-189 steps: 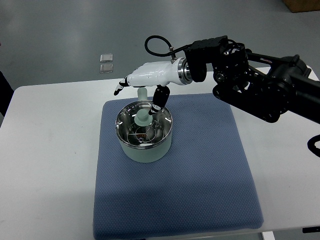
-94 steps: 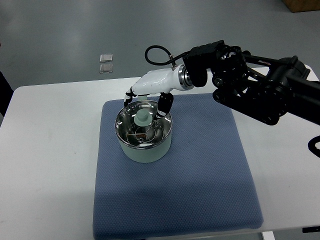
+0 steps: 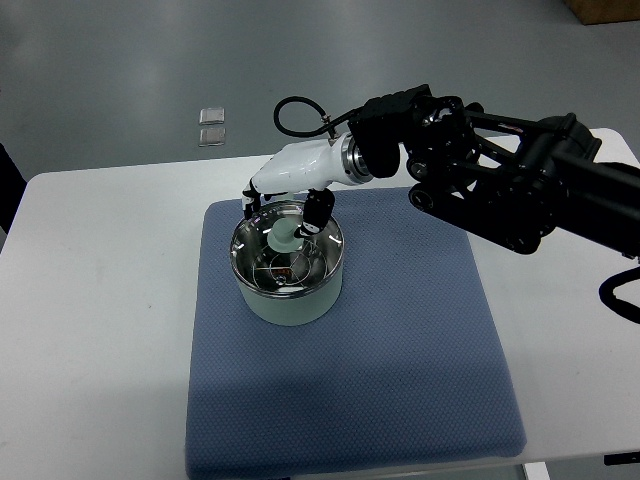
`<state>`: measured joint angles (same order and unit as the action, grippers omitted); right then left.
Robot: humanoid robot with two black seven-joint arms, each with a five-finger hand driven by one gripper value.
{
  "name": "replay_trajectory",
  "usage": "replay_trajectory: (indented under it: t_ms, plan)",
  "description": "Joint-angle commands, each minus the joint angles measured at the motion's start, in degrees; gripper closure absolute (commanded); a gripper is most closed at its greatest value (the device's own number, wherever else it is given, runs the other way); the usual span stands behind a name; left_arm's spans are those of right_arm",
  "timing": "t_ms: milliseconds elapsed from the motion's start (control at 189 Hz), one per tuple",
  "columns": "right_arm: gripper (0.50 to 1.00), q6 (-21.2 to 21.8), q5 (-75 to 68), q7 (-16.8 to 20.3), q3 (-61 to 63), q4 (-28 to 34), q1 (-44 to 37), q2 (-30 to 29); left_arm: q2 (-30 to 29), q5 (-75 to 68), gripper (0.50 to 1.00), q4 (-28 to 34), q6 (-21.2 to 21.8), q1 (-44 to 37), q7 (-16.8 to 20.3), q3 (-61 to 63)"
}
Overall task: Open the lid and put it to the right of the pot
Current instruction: 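Lower the right hand and close its fingers around the green knob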
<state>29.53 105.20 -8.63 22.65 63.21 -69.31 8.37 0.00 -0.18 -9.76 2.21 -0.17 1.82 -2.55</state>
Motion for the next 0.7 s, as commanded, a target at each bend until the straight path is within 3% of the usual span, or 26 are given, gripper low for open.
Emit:
replay_trajectory:
  t_ms: [0, 148, 695]
  plan:
    - [0.742, 0.1, 0.0, 0.0, -0.4, 0.0, -0.2, -0.2, 0.0, 0.0, 0.5, 0.0, 0.0, 0.0, -0.1, 0.0]
    - [0.765, 0.1, 0.2, 0.7, -0.4, 0.0, -0.2, -0.3, 0.0, 0.0, 0.5, 0.0, 0.0, 0.0, -0.1, 0.0]
    - [0.769, 0.2, 2.5, 0.6, -0.5, -0.8, 0.0, -0.7, 0.0, 0.0, 0.5, 0.0, 0.0, 0.0, -0.1, 0.0]
